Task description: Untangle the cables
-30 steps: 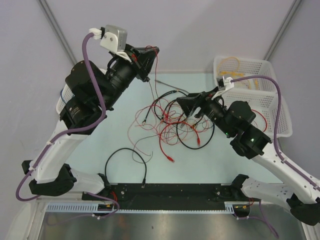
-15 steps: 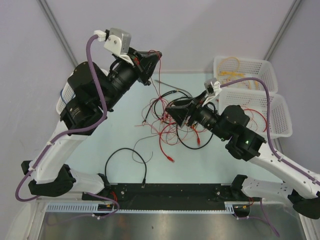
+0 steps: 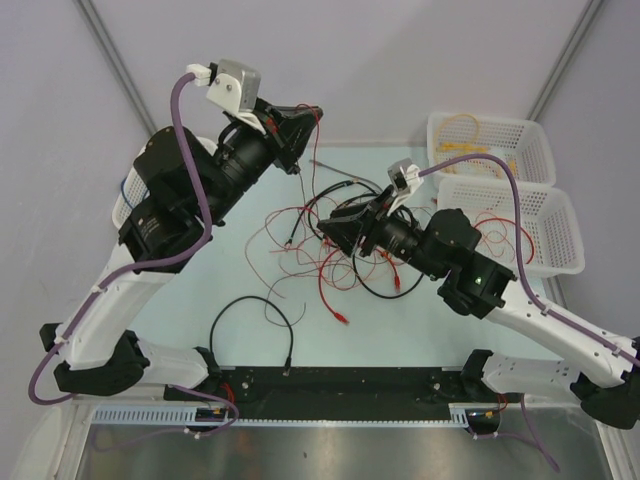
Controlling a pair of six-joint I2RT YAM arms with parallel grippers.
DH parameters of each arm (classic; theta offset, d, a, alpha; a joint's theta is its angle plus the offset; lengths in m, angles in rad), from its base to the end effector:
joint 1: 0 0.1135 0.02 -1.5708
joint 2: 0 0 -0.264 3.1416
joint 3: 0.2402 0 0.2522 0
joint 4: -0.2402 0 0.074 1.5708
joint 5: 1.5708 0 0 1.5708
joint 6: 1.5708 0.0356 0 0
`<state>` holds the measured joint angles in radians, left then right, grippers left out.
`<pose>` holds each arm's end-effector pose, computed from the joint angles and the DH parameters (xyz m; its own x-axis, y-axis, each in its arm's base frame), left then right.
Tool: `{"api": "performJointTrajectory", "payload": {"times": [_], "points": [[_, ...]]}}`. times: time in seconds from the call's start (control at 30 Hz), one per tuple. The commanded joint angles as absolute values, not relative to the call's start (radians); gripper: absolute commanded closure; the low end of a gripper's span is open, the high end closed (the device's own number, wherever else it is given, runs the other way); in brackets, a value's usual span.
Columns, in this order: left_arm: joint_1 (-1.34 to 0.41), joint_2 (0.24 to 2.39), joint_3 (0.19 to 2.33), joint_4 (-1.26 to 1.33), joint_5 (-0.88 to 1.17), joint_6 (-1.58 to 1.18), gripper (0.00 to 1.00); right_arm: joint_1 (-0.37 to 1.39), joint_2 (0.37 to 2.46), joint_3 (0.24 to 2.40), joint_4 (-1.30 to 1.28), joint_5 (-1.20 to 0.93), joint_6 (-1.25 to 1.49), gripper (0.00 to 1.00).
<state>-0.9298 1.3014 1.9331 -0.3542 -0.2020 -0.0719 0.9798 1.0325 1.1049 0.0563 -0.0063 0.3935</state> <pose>0.1353 -0.1694 0.5909 0.1153 -0.2722 -0.9553 0.6799 0.7228 -0.1239 0.1298 0.1939 0.4318 -0.2537 0.3101 -0.9162 -0.7975 0.4689 0.3795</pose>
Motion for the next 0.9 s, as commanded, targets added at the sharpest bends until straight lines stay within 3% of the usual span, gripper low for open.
{"api": "performJointTrajectory", "payload": {"times": [0.0,0.13,0.5,0.6,0.63,0.67,0.73,0.87], "points": [[-0.928,1.275,1.927,-0.330,-0.176,-0.094,1.00,0.991,1.040,1.112,0.124,-0.035,0.407,0.47],[-0.930,1.275,1.927,-0.325,-0.170,-0.103,1.00,0.991,1.051,1.112,0.118,-0.048,0.413,0.49],[-0.930,1.267,1.924,-0.321,-0.182,-0.095,1.00,0.993,1.039,1.112,0.057,-0.015,0.405,0.79],[-0.928,1.262,1.922,-0.319,-0.202,-0.077,1.00,0.996,1.022,1.112,0.029,-0.015,0.400,0.46],[-0.930,1.259,1.921,-0.318,-0.204,-0.074,1.00,0.997,1.016,1.112,0.022,-0.018,0.396,0.27],[-0.930,1.258,1.922,-0.314,-0.204,-0.071,1.00,0.999,1.011,1.112,0.009,-0.028,0.390,0.20],[-0.930,1.256,1.922,-0.313,-0.203,-0.068,1.00,1.006,0.996,1.112,0.006,-0.028,0.384,0.08],[-0.930,1.255,1.924,-0.314,-0.201,-0.069,1.00,1.012,0.956,1.112,-0.028,0.000,0.368,0.07]]}}
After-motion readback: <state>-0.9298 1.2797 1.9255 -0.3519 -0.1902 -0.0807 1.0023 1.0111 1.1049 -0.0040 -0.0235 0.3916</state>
